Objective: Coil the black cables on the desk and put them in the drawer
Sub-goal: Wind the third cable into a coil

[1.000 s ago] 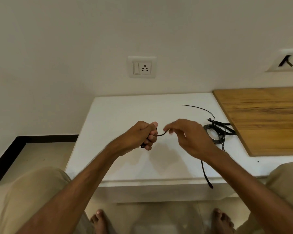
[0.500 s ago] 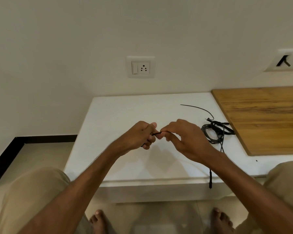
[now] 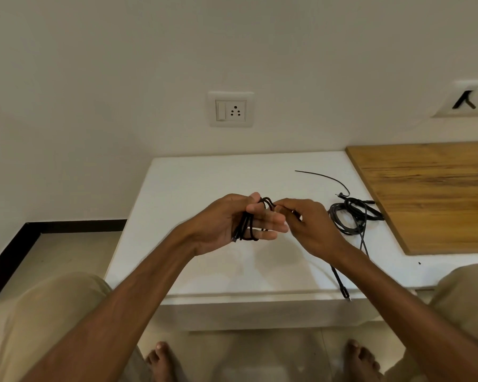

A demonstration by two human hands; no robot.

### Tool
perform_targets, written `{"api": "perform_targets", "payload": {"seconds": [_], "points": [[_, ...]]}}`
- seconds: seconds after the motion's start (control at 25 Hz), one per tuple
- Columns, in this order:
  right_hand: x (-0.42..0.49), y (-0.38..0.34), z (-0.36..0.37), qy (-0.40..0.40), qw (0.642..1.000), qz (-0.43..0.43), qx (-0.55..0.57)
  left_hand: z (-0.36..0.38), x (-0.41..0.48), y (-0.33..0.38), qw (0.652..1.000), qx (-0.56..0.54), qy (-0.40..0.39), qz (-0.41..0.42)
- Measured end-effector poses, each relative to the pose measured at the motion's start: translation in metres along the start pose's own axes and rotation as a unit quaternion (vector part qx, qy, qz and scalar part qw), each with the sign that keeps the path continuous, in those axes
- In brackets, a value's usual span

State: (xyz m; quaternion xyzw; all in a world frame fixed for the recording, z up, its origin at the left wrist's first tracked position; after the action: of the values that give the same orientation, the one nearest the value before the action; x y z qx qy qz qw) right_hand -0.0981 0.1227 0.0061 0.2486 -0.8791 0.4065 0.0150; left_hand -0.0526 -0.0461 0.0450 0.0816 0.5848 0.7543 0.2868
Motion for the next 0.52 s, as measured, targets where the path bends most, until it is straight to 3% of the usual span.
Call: {"api": "perform_targets", "payload": {"seconds": [0.16, 0.52], "points": [[-0.006, 0.008, 0.017, -0.085, 0.994, 0.066, 0.011, 0.004, -0.002, 0.007, 0.998, -0.031, -0.039, 0.033], [-0.023, -0.027, 0.035, -0.249, 0.95, 0.059, 0.179, -0.02, 0.005, 0.002, 0.994, 0.021, 0.077, 0.072]]}}
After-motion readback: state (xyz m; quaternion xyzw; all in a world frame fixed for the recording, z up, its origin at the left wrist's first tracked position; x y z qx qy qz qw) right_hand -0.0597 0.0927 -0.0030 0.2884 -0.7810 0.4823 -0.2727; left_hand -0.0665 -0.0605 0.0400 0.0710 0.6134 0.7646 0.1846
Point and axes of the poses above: each hand's wrist, its own x-axis towards the middle knuckle, its own z-axis out of the palm, y = z × x, the point moved 4 cm from there along x, towards the middle knuckle, and after that the axes turned 2 degrees about -z, right-handed, at the moved point
